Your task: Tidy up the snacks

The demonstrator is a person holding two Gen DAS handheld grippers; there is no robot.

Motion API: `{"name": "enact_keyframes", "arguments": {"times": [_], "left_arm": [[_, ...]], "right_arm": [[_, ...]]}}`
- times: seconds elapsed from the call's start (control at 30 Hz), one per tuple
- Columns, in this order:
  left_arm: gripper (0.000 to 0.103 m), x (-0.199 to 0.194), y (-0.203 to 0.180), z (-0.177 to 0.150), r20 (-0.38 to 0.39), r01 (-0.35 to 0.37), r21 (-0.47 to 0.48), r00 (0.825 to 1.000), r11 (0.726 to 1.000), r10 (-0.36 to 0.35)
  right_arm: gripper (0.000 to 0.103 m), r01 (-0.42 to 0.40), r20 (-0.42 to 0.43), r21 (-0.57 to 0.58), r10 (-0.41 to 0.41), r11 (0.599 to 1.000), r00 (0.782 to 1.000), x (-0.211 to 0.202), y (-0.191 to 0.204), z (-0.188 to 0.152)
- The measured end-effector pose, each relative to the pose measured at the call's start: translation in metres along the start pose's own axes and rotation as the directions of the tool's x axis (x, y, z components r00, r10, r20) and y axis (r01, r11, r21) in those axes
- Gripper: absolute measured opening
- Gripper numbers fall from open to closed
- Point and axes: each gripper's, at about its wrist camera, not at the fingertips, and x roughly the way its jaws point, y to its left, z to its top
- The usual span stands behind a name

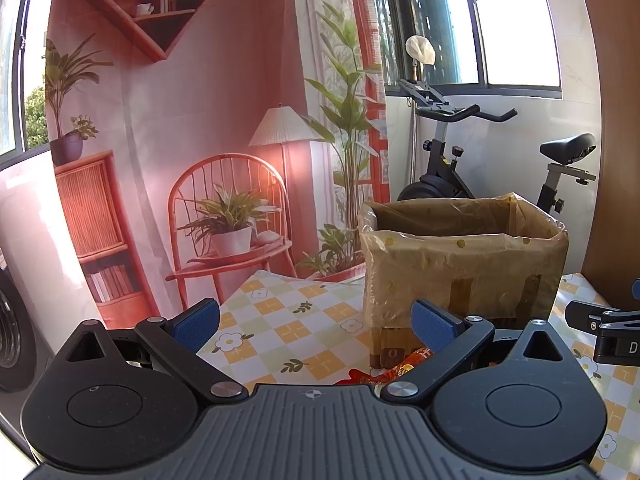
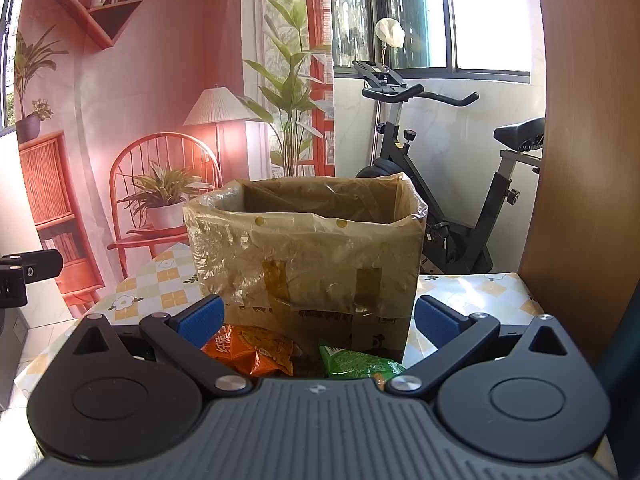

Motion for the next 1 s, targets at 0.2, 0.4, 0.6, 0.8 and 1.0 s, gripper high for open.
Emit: {"name": "enact_keyframes", "arguments": {"times": [0.2,0.4,0.6,0.8,1.0], "left_arm": [[0.103,0.0000,0.0007,-0.0034,-0.002,-0.003,-0.003,1.000,1.000,0.003],[0.103,0.0002,0.0009,-0.0028,-0.002,-0.003,-0.003,1.000,1.000,0.003],[0.103,0.0002,0.0012,-0.0027,-0.002,-0.002,-0.004,1.000,1.000,0.002],[0.103,-0.0006,0.0001,-0.0032,-0.002,0.000,-0.005,1.000,1.000,0.000],[0.103,0.0001,0.0007,-0.0043,-0.007,0.003,-0.023,1.000,1.000,-0.003]], "right_arm": [[0.103,0.000,-0.001,0.000,0.000,1.000,1.000,0.0002,0.0000,-0.0001],[0.103,0.000,-0.001,0.000,0.000,1.000,1.000,-0.0001,0.0002,-0.0003],[0.103,0.000,-0.002,0.001,0.000,1.000,1.000,0.0000,0.0001,-0.0001],[0.103,0.000,-0.002,0.001,0.000,1.000,1.000,0.0002,0.0000,0.0000],[0.103,-0.003,-0.001,0.001,0.003,1.000,1.000,-0.0001,0.0002,-0.0001]]}}
